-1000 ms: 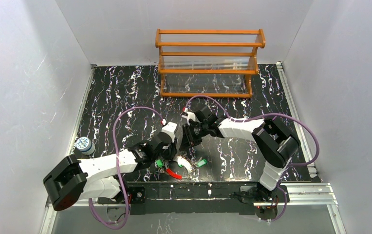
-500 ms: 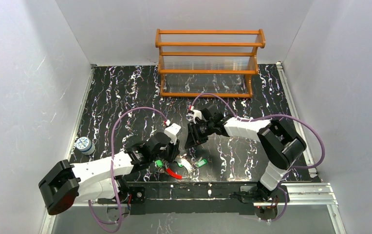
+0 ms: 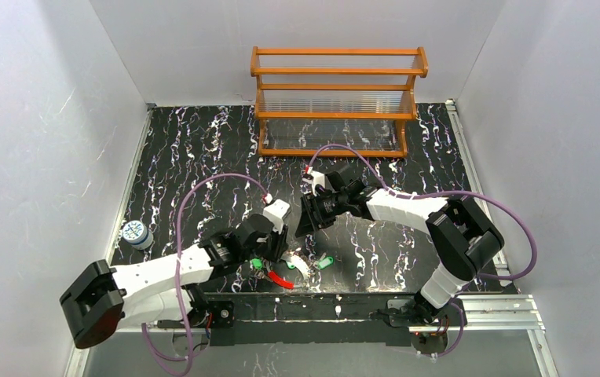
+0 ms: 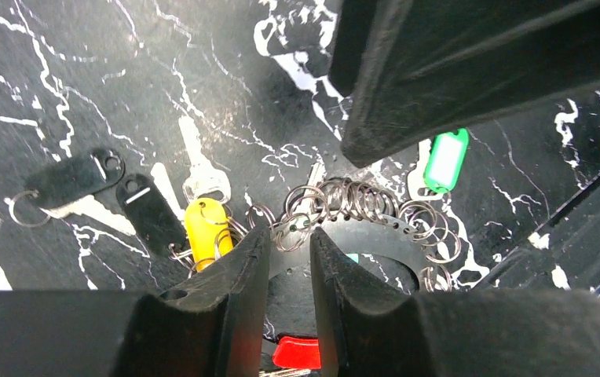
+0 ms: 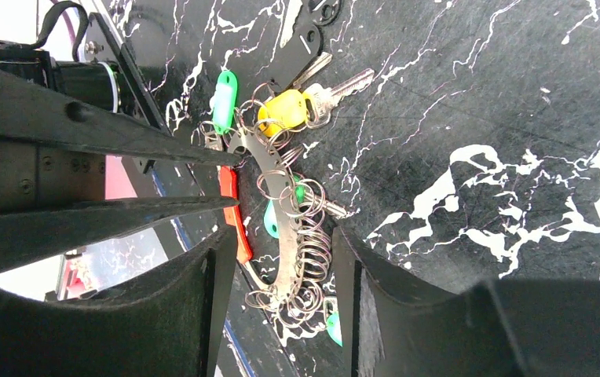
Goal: Put the keys on the keyring
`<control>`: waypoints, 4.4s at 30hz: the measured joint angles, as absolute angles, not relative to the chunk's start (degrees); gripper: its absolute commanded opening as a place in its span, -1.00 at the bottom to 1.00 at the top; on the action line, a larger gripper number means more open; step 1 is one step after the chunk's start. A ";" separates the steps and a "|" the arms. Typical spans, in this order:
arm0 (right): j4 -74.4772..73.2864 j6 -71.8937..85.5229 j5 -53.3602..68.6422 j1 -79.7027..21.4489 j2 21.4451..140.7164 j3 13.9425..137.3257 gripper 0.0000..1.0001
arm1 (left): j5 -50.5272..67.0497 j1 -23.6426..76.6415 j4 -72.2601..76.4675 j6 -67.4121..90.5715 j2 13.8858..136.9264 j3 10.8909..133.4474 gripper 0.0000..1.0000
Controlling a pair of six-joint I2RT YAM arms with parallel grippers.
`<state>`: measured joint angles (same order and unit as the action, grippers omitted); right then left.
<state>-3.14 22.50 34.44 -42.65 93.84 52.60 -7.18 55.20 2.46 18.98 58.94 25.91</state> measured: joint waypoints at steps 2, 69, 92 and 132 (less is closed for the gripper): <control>-3.16 22.50 34.41 -42.65 93.84 52.60 0.11 | -7.66 55.22 1.10 20.88 61.23 27.00 -0.52; 17.85 10.50 40.58 -42.65 66.00 41.36 0.12 | -3.60 55.86 -5.19 10.98 50.52 39.55 -1.00; 36.62 1.39 50.83 -43.24 66.76 23.46 -0.22 | 9.80 55.88 13.78 -1.85 45.67 19.94 -1.00; 51.48 -5.04 36.36 -52.40 69.65 16.84 -0.34 | 20.12 55.90 21.43 -6.81 40.84 15.64 -1.00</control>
